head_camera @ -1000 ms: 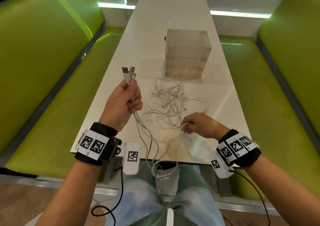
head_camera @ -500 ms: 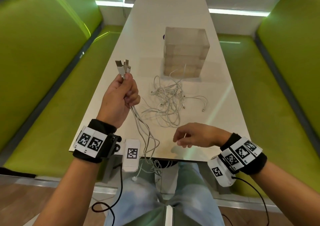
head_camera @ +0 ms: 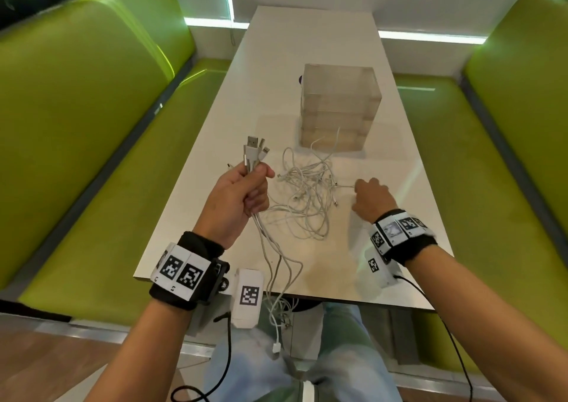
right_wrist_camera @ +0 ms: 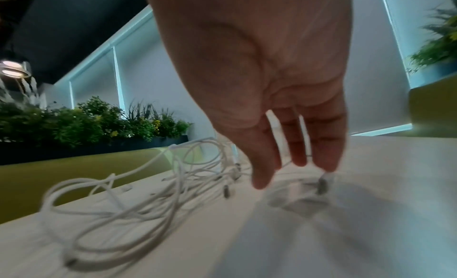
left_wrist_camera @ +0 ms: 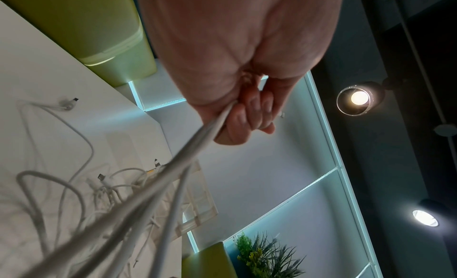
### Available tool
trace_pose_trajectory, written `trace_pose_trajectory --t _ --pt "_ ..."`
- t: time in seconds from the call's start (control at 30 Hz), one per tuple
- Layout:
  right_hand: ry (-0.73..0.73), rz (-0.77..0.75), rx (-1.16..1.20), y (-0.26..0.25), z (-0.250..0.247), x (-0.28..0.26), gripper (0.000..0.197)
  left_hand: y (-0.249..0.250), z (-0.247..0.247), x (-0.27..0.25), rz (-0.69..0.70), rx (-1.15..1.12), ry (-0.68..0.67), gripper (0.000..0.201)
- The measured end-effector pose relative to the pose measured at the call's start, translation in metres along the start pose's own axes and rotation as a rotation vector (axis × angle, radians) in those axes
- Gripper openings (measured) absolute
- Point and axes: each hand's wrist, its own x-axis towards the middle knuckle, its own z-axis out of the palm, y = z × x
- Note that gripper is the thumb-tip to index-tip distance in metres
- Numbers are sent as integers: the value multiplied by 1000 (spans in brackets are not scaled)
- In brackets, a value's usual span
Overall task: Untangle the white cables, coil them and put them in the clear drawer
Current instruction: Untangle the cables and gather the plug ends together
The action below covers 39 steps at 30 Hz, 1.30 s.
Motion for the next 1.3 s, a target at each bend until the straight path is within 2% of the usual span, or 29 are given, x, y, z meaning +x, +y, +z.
trace_pose_trajectory --t 0.13,0.27,0.37,0.47,0.53,0.67,0.77,0.83,0.9,1.0,1.1,1.17,1.23,1.3 --pt "-7 -19 -101 21 1 -5 33 -3 -2 0 -4 1 26 25" --pt "-31 -74 -12 38 3 -20 16 -10 -2 3 -27 3 50 32" --pt "-14 -209 361 25 -16 -36 13 -17 5 7 -20 22 71 30" --pt "45 -408 776 -18 -51 -66 10 -26 17 12 -27 -15 97 27" --pt "63 -482 1040 -46 -69 -84 13 -30 28 11 -42 -55 97 27" --pt "96 -438 1379 -80 -73 -91 12 -34 42 6 -50 -64 83 26" --pt "7 -364 1497 -87 -67 -87 17 -36 41 3 -31 -102 62 30" --pt "-71 -307 1496 -88 -63 -84 22 -34 39 2 -31 -157 39 38" --pt "-149 -313 1395 -88 -60 -83 27 -31 38 2 -27 -181 37 33" --pt "-311 -445 1190 -80 -52 -79 29 -24 33 5 -2 -229 100 22" --pt "-439 -544 1083 -64 -46 -76 23 -10 21 10 65 -357 171 28" --pt "-428 -556 1014 -51 -47 -74 19 3 6 12 124 -453 238 28" --pt "-343 -516 992 -34 -47 -66 20 16 -15 13 166 -508 309 26" --pt "-250 -466 1045 -18 -47 -58 22 26 -34 13 195 -472 351 27"
